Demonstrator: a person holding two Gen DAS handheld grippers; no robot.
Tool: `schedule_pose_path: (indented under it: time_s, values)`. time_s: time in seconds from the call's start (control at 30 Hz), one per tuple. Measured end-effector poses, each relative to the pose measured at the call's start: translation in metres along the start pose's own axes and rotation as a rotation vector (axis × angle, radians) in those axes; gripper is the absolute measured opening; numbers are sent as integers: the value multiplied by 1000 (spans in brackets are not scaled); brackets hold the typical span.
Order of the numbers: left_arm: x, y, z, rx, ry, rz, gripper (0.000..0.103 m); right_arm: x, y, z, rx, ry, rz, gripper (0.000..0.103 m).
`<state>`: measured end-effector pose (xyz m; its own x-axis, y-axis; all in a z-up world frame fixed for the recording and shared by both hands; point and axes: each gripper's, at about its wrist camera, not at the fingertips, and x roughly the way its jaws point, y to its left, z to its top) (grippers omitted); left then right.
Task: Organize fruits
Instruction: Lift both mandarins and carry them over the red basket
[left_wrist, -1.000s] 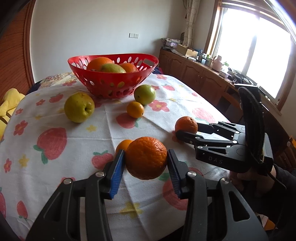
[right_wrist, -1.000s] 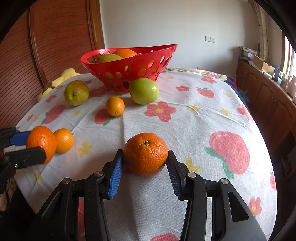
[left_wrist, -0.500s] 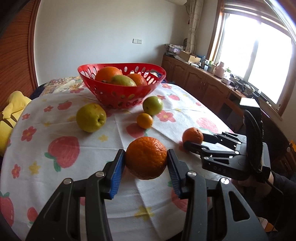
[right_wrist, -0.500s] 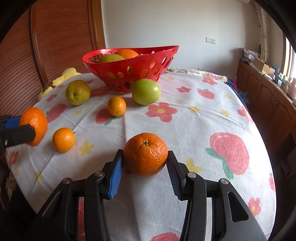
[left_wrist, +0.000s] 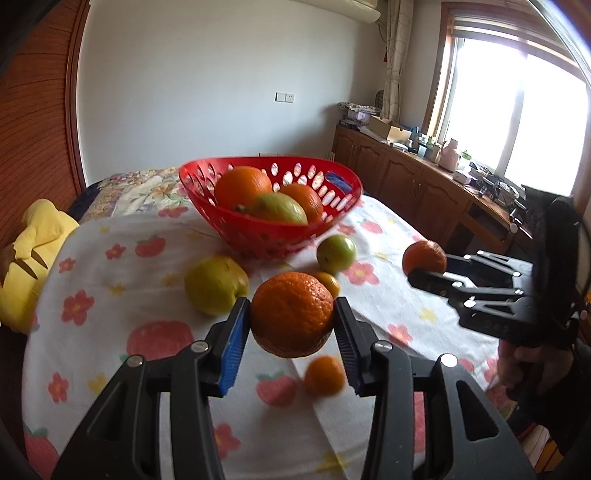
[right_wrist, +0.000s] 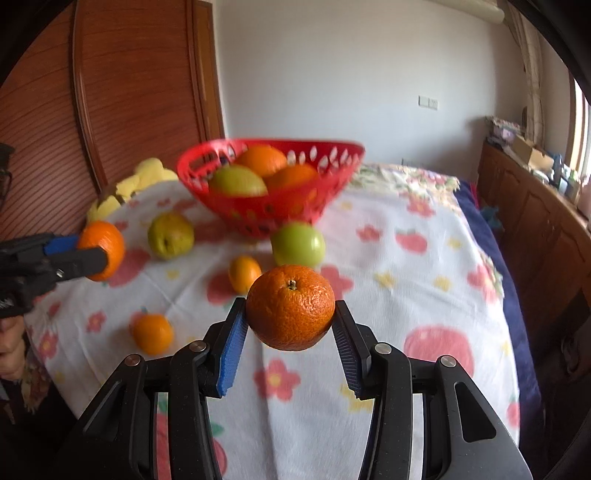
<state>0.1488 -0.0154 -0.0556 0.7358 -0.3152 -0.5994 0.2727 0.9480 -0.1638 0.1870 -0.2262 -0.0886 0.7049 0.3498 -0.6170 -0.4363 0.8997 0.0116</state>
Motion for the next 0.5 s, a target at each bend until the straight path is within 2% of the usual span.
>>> schedule_pose_path:
  time_s: [0.2,0.5]
  values:
    - [13,13,27,-1,-24,6,44,2,1,39,-39,-49,19,47]
    - [36,33,68,2,-59,18,44,32,-8,87,-81,-78,28,47]
